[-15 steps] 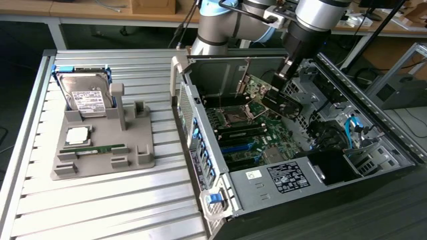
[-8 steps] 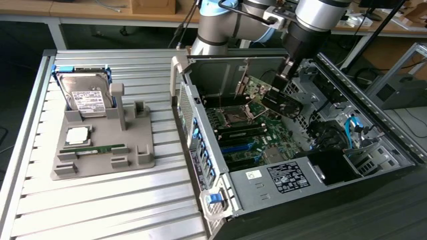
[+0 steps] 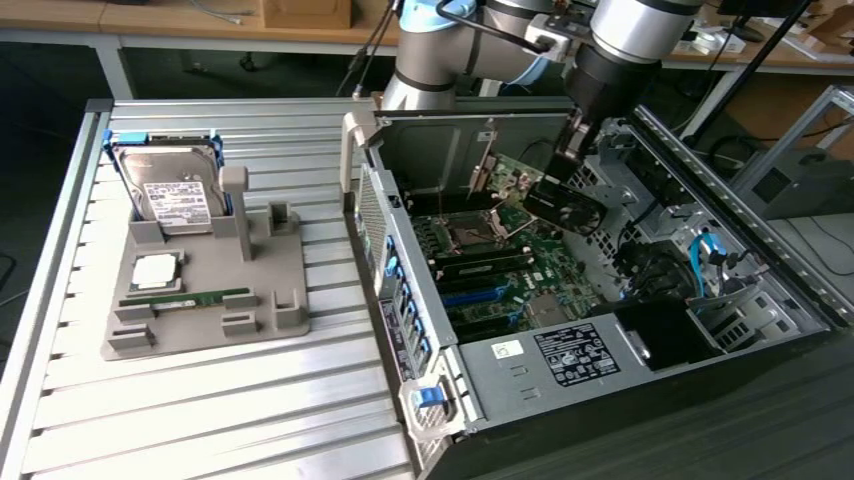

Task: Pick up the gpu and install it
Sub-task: 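Insert the gpu into the slot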

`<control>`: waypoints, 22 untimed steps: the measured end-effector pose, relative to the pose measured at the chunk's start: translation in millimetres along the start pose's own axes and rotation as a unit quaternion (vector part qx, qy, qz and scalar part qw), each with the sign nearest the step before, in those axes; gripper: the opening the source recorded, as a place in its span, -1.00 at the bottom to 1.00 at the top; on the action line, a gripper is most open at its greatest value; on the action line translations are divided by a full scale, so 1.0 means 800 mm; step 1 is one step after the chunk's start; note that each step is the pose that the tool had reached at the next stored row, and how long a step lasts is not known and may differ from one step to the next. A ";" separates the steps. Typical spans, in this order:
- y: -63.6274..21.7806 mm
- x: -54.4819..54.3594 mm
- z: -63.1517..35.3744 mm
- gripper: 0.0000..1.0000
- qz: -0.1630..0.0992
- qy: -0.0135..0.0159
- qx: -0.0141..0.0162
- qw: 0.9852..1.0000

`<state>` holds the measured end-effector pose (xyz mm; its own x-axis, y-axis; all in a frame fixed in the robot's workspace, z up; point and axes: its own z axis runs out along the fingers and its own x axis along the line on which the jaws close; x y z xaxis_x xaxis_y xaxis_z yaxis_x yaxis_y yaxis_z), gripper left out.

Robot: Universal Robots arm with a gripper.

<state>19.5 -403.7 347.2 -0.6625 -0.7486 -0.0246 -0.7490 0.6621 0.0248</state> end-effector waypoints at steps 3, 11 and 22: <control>0.000 0.000 0.000 -0.47 -0.015 0.000 0.000 1.000; 0.000 0.000 0.001 -0.47 -0.058 0.001 -0.001 0.998; 0.000 0.000 0.002 -0.47 -0.141 0.004 -0.003 0.990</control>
<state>19.5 -403.7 345.7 -0.4270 -0.9039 -0.0245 -0.9042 0.4264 0.0248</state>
